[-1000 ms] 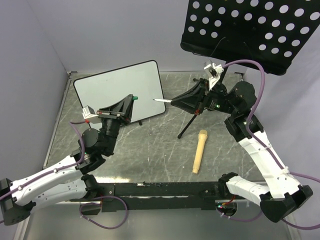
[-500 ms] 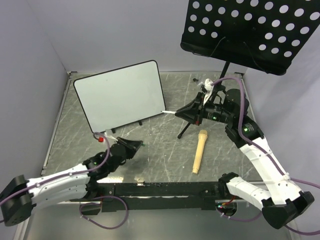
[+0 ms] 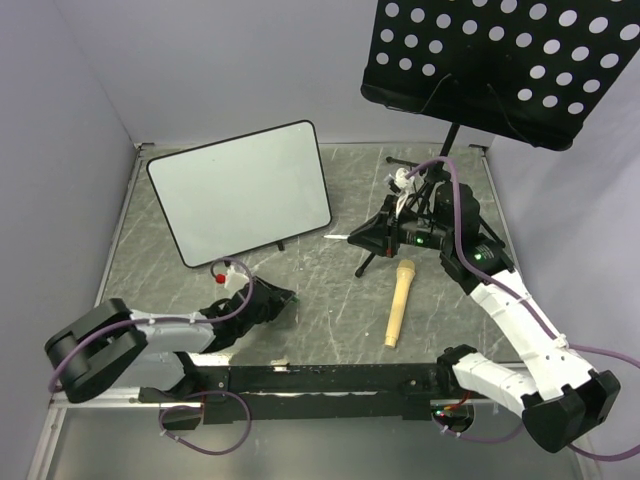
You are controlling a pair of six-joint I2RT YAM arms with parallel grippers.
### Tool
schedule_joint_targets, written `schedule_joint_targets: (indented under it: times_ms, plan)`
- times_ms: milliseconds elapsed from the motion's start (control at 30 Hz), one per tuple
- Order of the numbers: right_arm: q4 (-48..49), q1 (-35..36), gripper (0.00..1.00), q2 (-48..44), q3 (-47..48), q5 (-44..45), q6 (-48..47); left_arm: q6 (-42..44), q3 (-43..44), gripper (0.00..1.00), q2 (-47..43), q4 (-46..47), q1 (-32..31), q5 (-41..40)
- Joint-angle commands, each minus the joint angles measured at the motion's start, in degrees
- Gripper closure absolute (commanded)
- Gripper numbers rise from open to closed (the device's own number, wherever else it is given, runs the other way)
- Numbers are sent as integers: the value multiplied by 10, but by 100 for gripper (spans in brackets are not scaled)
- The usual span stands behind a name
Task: Write a sentence on the whiteboard
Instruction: Place the pen cap at the center of the board, then adjust the whiteboard at the center of the board.
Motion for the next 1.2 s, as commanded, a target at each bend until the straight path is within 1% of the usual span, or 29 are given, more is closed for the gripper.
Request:
schedule_joint_targets:
  times_ms: [0,33,67,100,133,167,267,300,333,367,433,467,533,567,600,633,700,733,800,867,900,933,967,1000,1033,1067,1100,1133,1167]
  plan:
    - [24,-2,100,0,-2,-9,-16,12,18,66,32,60,20,37]
    - [23,-2,100,1,-3,-11,-16,10,20,61,32,54,22,40]
    - [23,-2,100,2,-4,-11,-17,11,23,47,29,47,23,39]
    - [24,-2,100,3,-5,-10,-18,11,26,38,18,19,24,37]
    - [25,-2,100,3,-7,-11,-17,19,30,33,11,9,24,32]
    - [25,-2,100,3,-7,-12,-17,24,39,24,2,-11,23,29]
    - [23,-2,100,5,-4,-15,-21,67,63,17,-53,-90,23,17]
    - [20,-3,100,7,-2,-17,-22,85,73,15,-89,-113,25,16]
    - [11,-1,100,9,4,-20,-29,108,84,12,-110,-178,26,16]
    - [7,-2,100,10,7,-24,-41,166,116,9,-130,-214,28,14]
    - [-6,-1,100,17,22,-28,-63,242,154,6,-195,-297,40,16]
    - [-16,0,100,20,26,-36,-69,326,199,0,-219,-382,45,12]
    - [-31,1,100,28,44,-43,-97,397,247,3,-283,-456,64,-34]
    - [-37,1,100,29,47,-47,-102,461,288,3,-302,-508,75,-49]
    - [-37,3,100,31,49,-50,-105,485,308,3,-334,-523,106,-77]
    - [-37,3,100,32,53,-51,-114,541,327,3,-344,-529,123,-83]
    - [-32,5,100,36,53,-52,-115,583,375,3,-350,-532,174,-100]
    - [-32,4,100,40,55,-54,-116,622,401,4,-344,-529,190,-111]
    - [-32,4,100,49,63,-55,-114,653,423,3,-313,-511,234,-118]
    - [-33,5,100,53,68,-54,-111,685,445,4,-288,-497,273,-89]
    - [-33,6,100,58,71,-52,-110,691,452,3,-261,-490,323,-73]
    - [-32,8,100,58,71,-44,-109,696,462,3,-249,-484,353,-32]
    - [-31,8,100,59,72,-38,-108,697,462,4,-235,-476,418,-8]
    - [-28,15,100,59,70,-29,-111,691,451,4,-232,-447,456,20]
    - [-24,20,100,59,70,-8,-113,682,442,3,-232,-430,497,102]
    - [-21,25,100,60,68,2,-116,672,434,3,-229,-416,584,140]
    - [-16,29,100,60,67,10,-121,650,418,4,-226,-391,626,191]
    - [-14,37,100,62,67,21,-122,637,413,3,-220,-380,707,284]
    - [-10,40,100,65,64,19,-120,625,406,4,-203,-368,745,341]
